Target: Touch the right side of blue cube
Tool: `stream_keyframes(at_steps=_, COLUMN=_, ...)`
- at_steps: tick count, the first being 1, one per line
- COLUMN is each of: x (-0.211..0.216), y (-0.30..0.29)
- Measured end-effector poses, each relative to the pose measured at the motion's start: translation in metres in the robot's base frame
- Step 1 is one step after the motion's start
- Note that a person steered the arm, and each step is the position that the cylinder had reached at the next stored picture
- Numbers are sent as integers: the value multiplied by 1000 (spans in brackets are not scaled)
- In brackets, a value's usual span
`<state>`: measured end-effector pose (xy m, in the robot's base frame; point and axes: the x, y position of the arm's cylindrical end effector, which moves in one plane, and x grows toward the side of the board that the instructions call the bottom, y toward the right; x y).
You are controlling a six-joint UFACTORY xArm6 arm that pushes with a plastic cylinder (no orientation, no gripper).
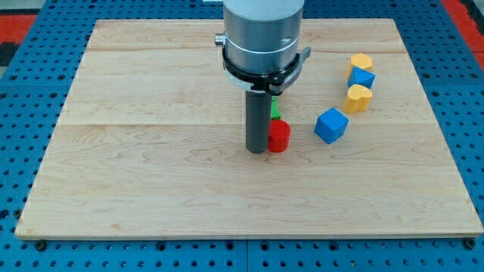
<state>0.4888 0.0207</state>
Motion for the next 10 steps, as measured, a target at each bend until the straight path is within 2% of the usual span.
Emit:
stream_keyframes(at_steps=3, x=1, y=15)
stream_keyframes(at_steps=5, x=27, y=18)
stream_keyframes(at_steps=8, x=16, y=139)
stream_keyframes(at_steps=10, x=-15, y=153)
